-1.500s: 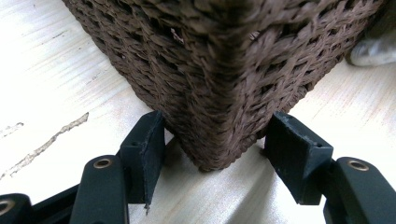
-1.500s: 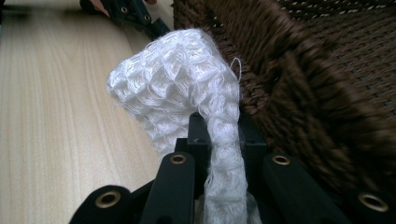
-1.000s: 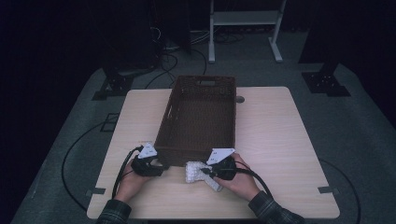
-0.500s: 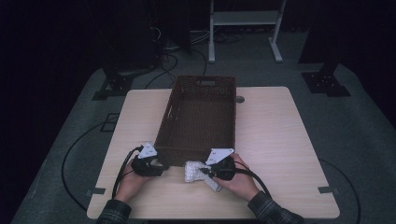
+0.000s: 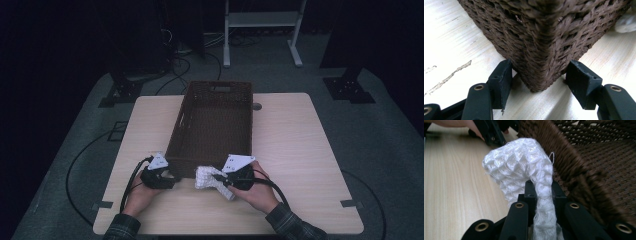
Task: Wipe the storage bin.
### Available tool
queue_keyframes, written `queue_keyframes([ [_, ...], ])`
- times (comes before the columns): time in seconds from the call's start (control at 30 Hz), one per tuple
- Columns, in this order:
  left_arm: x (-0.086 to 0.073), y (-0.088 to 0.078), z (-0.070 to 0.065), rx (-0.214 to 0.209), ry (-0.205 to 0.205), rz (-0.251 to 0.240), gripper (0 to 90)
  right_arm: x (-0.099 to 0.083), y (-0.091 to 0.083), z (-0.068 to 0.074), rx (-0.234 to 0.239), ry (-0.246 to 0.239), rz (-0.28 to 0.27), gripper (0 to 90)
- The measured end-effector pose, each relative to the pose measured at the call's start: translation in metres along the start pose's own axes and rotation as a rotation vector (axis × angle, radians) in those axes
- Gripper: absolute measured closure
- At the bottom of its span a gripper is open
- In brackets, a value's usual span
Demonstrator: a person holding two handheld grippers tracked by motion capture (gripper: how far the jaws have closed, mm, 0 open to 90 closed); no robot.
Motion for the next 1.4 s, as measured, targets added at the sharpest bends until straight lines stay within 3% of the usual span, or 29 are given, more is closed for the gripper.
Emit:
queue_keyframes([
  [0.6, 0.0, 0.0, 0.0, -0.001, 0.005, 0.003, 38.0, 0.026, -0.019, -0.002, -0.026, -0.024, -0.075, 79.1],
  [1.4, 0.0, 0.0, 0.0, -0.001, 0.007, 0.004, 38.0, 0.015, 0.018, 0.003, 0.014, -0.036, 0.005, 79.0],
])
Point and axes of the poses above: each handheld gripper's, and its own axes: y roughly forward along the jaws, x roughly out of its top, z roughly to its left, the point moved 9 cm from there along y, roughly forward along the jaws, and after that the axes turned 13 degrees about x, right-handed, at the moved point
